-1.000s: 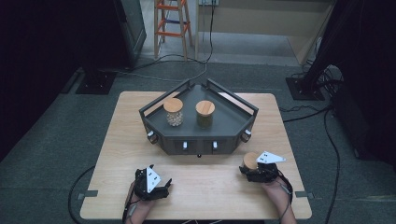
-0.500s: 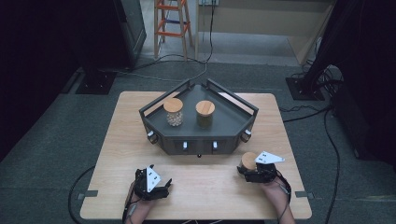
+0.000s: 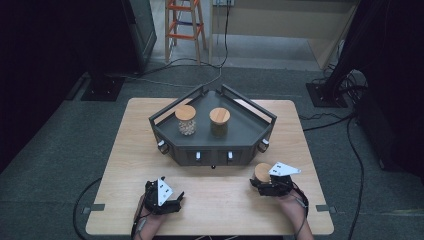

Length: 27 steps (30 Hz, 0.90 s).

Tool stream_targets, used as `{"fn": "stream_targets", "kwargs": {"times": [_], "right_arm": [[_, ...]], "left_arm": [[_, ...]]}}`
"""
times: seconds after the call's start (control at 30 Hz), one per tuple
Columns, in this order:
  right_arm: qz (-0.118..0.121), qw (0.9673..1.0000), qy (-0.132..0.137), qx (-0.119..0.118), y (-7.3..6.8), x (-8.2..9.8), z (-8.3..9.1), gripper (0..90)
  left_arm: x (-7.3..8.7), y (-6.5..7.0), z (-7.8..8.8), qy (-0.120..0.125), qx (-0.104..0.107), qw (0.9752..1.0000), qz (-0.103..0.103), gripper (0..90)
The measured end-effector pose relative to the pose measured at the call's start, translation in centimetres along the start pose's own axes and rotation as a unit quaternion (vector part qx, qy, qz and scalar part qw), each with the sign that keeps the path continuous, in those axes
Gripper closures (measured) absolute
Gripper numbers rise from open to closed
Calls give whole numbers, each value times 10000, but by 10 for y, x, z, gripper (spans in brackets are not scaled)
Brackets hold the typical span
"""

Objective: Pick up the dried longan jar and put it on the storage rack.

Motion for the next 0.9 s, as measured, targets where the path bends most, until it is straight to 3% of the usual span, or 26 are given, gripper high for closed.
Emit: {"fn": "stream_targets", "kwargs": {"times": [0.27,0.6,0.9], "right_arm": [[205,9997,-17,-139,-10,-8,-8,255],[195,9994,-6,-298,-16,-14,-15,255],[187,9995,59,-263,-17,-20,-14,255]], "left_arm": [[-1,1,-1,-43,-4,10000,-49,110],[-1,2,-1,-29,-13,10000,-67,110],[-1,2,-1,-47,5,10000,-78,110]]}}
Point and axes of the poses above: each handheld gripper's, and its own axes: z roughly backward along the jaws, x roughly out of its underside, y roughly to its right, the point moved 5 cm from there along -z, roughly forward along the jaws, and after that the axes turned 15 degrees about y, right-handed, at the moved point
